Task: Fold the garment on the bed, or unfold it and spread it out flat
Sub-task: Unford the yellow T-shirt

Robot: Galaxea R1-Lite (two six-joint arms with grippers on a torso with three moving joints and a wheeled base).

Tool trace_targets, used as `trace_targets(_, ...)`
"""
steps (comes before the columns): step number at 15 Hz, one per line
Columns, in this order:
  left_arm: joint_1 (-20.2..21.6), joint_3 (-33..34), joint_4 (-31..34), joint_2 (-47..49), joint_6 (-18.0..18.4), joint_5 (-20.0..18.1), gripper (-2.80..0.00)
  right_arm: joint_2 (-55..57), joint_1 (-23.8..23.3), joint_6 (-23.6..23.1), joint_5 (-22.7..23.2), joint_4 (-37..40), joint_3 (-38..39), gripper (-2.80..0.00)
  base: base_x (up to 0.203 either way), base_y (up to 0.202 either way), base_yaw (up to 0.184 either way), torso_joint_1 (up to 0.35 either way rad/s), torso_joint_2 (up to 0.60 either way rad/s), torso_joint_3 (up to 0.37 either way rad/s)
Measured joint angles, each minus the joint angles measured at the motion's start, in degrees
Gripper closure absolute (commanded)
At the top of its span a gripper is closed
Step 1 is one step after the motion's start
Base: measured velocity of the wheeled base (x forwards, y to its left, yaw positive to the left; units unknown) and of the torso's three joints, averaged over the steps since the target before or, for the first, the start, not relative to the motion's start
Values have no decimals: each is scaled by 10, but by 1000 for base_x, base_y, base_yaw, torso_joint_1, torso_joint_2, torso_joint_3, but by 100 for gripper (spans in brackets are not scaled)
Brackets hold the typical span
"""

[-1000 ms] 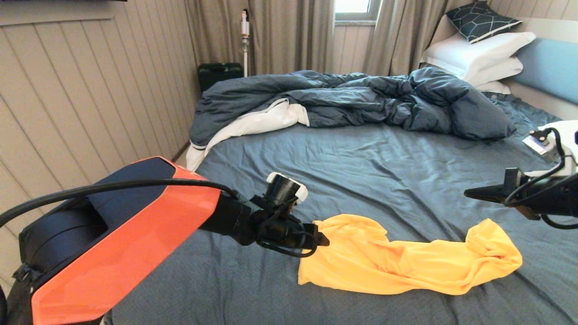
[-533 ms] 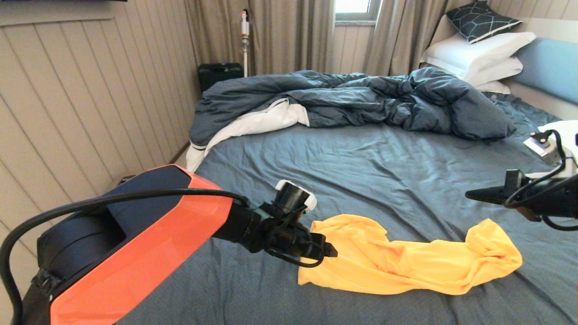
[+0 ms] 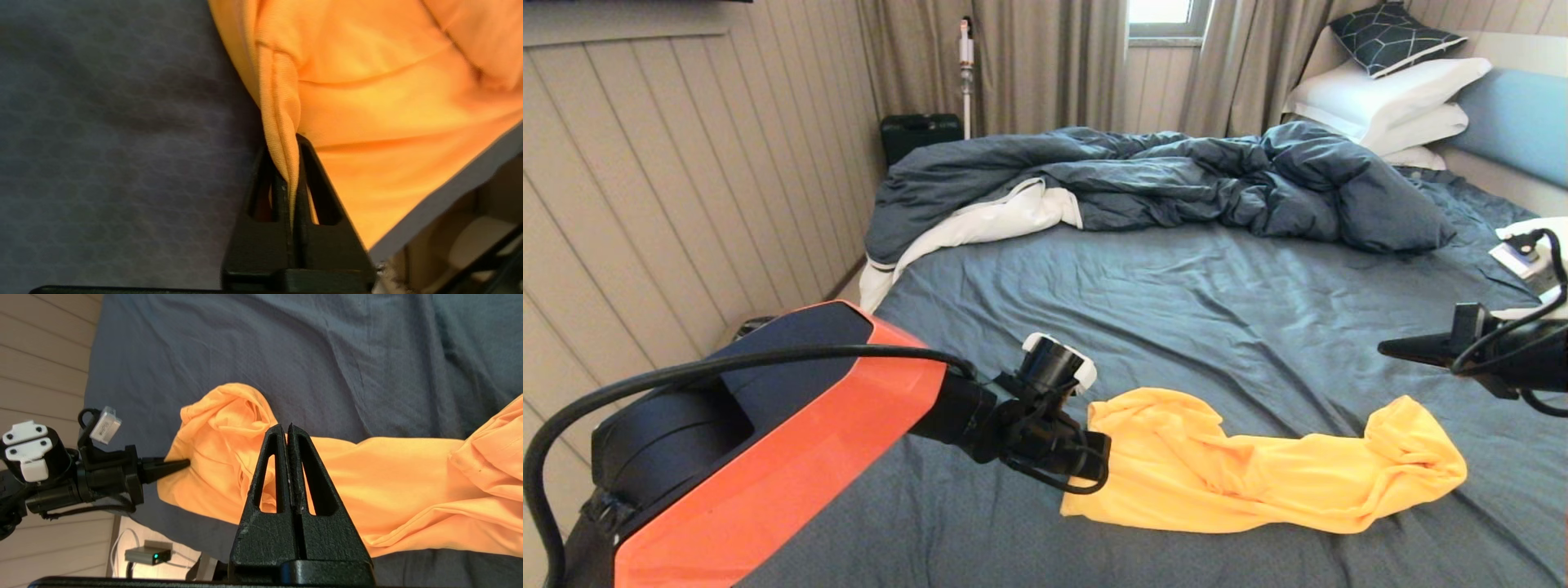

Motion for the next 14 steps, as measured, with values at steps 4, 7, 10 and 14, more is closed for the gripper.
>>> trace_targets(4,0,13,-4,-15,-3,2,0,-19,-9,-1,0,1,4,0,0,0,0,0,0,0)
trace_targets(7,19,55,-20,-39,-2,2,0,-32,-10,-2,0,1,13,0,0,0,0,0,0,0)
trace_targets(10,60,124,-71,-64,1,6,0,-43,-9,-2,1,1,22,0,0,0,0,0,0,0)
trace_targets(14,126,208,-113,-111,8,8,0,-56,-7,-1,0,2,32,0,0,0,0,0,0,0)
